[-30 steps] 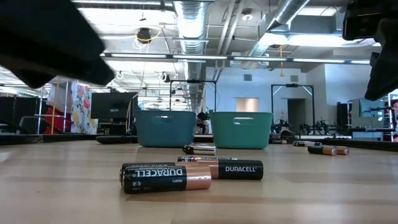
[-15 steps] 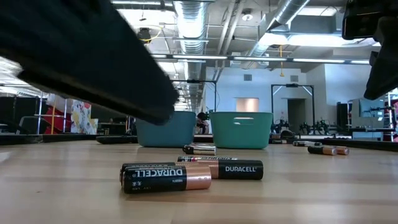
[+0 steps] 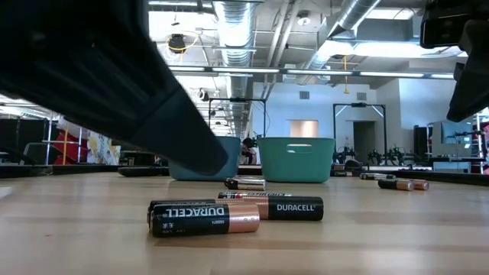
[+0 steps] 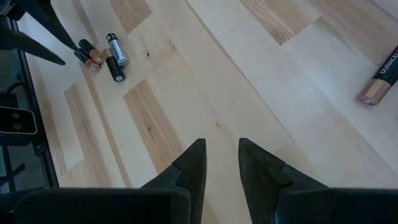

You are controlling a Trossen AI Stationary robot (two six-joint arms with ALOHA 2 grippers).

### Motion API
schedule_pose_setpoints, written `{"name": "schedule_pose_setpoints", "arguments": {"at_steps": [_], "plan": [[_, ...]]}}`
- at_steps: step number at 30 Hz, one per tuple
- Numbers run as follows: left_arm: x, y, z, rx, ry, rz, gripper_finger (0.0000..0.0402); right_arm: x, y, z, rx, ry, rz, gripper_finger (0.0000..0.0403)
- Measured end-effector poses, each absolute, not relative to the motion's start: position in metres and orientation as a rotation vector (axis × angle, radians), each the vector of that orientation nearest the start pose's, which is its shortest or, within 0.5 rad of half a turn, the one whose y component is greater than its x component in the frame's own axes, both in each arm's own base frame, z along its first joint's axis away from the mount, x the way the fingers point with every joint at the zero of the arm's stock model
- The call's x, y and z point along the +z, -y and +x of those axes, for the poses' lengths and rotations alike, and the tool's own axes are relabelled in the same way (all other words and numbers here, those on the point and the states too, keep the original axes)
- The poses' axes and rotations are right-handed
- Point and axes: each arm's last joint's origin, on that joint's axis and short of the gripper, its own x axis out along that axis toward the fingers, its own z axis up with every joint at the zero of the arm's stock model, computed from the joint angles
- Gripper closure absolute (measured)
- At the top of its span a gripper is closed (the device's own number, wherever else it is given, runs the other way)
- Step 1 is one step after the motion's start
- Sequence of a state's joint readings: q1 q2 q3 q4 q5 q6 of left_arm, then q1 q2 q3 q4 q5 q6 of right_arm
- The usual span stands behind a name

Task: Sort batteries
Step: Put the black battery into the blue bin

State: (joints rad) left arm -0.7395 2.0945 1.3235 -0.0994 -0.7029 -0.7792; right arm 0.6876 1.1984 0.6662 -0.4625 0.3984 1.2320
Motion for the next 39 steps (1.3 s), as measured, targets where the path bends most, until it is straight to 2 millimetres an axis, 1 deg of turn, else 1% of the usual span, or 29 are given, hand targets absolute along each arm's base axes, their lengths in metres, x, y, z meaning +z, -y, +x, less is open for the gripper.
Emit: {"name": "schedule_pose_setpoints", "arguments": {"at_steps": [6, 8, 13, 17, 22, 26, 32, 39], "plan": [[0.137, 0.276, 0.329, 0.193, -0.609, -0.197, 0.0295, 0.198, -0.129, 0.175, -0.278, -0.857, 0.629, 0.0291], [0.135, 0.276, 0.328, 0.178, -0.637, -0.189, 0.0295, 0.198, -0.129, 0.175, -0.276, -0.857, 0.626, 0.0291], [0.119, 0.276, 0.329, 0.114, -0.732, -0.194, 0.0295, 0.197, -0.129, 0.174, -0.280, -0.863, 0.618, 0.0291], [0.116, 0.276, 0.331, 0.141, -0.712, -0.180, 0.0295, 0.197, -0.128, 0.174, -0.281, -0.864, 0.617, 0.0291], [0.116, 0.271, 0.334, 0.151, -0.711, -0.182, 0.0295, 0.197, -0.128, 0.174, -0.284, -0.869, 0.611, 0.0291], [0.118, 0.273, 0.336, 0.145, -0.691, -0.189, 0.0295, 0.196, -0.128, 0.173, -0.287, -0.874, 0.603, 0.0291], [0.133, 0.278, 0.345, 0.108, -0.656, -0.089, 0.0295, 0.196, -0.127, 0.173, -0.289, -0.877, 0.600, 0.0291], [0.129, 0.270, 0.343, 0.151, -0.719, -0.044, 0.0295, 0.196, -0.127, 0.173, -0.289, -0.877, 0.601, 0.0291]]}}
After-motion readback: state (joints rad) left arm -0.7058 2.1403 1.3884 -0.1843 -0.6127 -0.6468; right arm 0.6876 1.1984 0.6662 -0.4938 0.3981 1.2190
